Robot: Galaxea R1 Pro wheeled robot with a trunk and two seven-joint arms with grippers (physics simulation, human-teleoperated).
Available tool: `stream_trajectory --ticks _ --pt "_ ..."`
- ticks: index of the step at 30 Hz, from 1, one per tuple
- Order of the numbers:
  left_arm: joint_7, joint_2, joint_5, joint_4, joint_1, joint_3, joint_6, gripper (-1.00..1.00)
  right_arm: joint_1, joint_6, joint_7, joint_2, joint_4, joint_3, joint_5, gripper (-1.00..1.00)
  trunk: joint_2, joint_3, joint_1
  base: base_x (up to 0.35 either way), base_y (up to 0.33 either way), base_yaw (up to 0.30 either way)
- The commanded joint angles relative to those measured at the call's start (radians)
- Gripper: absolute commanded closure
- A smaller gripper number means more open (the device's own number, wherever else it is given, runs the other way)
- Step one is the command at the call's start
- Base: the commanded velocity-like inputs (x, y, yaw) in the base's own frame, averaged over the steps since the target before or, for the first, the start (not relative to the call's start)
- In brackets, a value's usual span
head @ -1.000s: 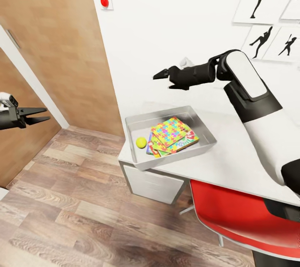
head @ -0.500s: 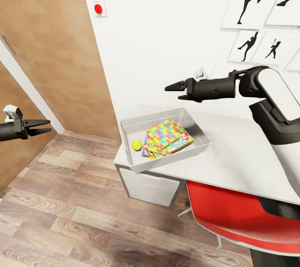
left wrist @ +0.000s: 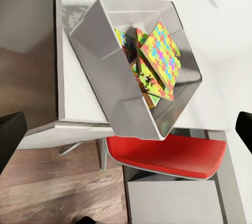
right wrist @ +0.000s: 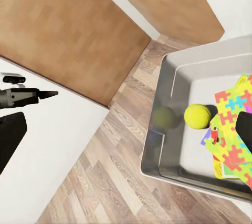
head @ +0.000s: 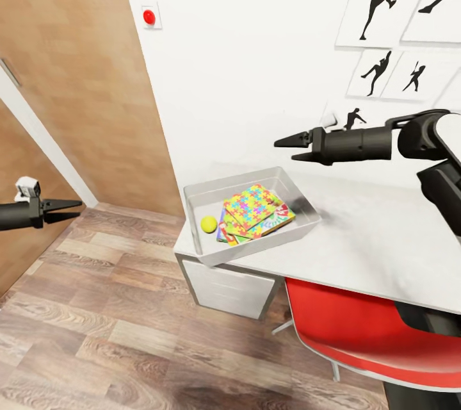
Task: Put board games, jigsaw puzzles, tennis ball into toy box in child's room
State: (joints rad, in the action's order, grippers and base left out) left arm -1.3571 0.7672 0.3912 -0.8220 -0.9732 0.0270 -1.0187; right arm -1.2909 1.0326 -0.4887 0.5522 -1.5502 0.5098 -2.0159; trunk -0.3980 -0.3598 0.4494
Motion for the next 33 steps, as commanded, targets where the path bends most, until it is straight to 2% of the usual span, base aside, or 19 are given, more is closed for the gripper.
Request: stream_trajectory --ticks 1,13,24,33 --pt "-0.002 0.001 0.003 0.001 -0.001 0.003 -0.009 -1.00 -0.001 -0.001 -0.010 0.002 -0.001 0.002 -0.012 -1.00 -0.002 -0.002 0.001 0.000 0.000 -0.002" --pt "-0.001 -0.001 0.000 0.038 0.001 0.003 0.005 -1.00 0.040 -0.005 -0.012 0.001 -0.002 0.004 -0.009 -1.00 -0.002 -0.002 0.001 0.000 0.000 0.000" --pt "-0.002 -0.001 0.000 0.080 0.001 0.003 0.039 -1.00 0.042 -0.006 -0.016 0.000 -0.004 0.004 -0.005 -1.00 -0.002 -0.001 0.001 0.000 0.000 0.000" --pt "-0.003 0.001 -0.001 0.107 0.001 0.002 0.050 -1.00 0.055 -0.006 -0.013 0.001 -0.025 0.004 -0.007 -1.00 -0.002 0.010 0.001 0.000 0.000 0.000"
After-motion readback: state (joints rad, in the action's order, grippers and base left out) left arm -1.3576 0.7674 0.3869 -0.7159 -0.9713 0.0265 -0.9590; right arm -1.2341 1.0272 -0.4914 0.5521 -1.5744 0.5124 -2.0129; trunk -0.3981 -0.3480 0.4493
